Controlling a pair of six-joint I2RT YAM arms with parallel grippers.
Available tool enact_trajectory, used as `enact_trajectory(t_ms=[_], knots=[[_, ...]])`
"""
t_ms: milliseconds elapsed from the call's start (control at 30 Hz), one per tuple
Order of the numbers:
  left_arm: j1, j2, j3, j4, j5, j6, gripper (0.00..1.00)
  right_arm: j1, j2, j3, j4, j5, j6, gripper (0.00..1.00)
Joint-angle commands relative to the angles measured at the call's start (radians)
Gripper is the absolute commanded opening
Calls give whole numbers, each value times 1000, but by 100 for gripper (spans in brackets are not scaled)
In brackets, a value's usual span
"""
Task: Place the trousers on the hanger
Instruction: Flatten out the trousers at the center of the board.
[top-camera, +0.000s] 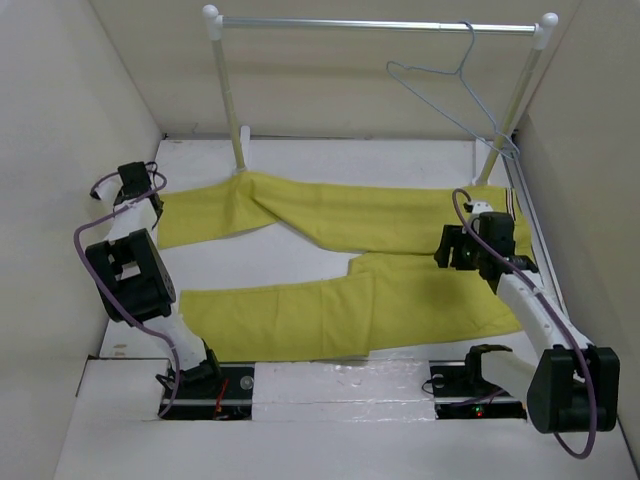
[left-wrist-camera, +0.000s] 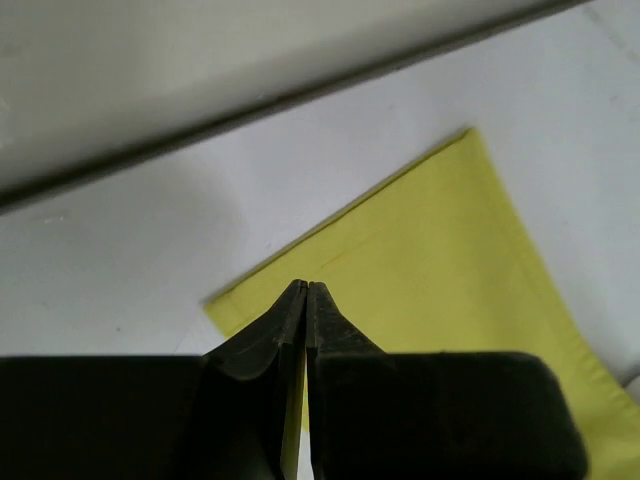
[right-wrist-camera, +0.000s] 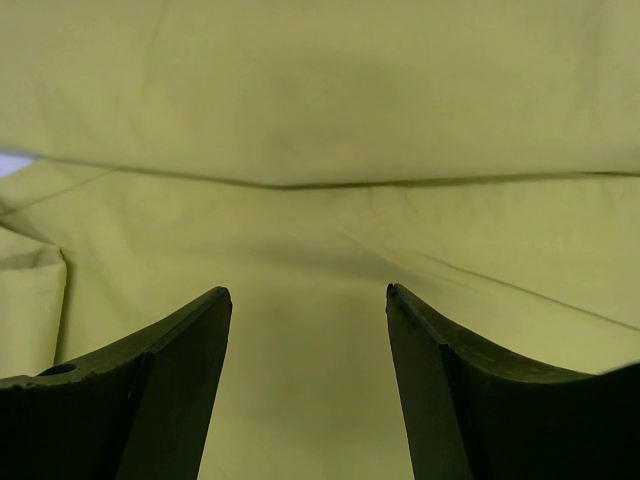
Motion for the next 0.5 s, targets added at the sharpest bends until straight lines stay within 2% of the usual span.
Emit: enact_trajectory(t_ms=[0, 100, 200, 233, 267, 367, 433, 467], knots=[[5, 3, 79, -50, -24, 29, 0, 46, -36, -11, 31, -35, -16, 69], [-19, -39, 41, -96, -19, 24, 0, 100, -30, 5, 15, -55, -25, 70], [-30, -110, -73, -75, 0, 5, 33, 155, -23, 22, 7, -56, -38, 70], [-30, -122, -109, -52, 3, -2, 53, 166, -16, 24, 11, -65, -39, 70], [-30, -133, -156, -43, 3, -6, 60, 175, -12, 32, 11, -76, -41, 70], [-19, -107, -187, -41, 0, -9, 62, 207, -4, 38, 15, -96, -45, 70], [-19, -22, -166, -52, -17, 9, 54, 249, -9, 53, -7, -98, -45, 70], [-19, -21, -166, -52, -17, 9, 54, 249, -9, 53, -7, -98, -45, 70]])
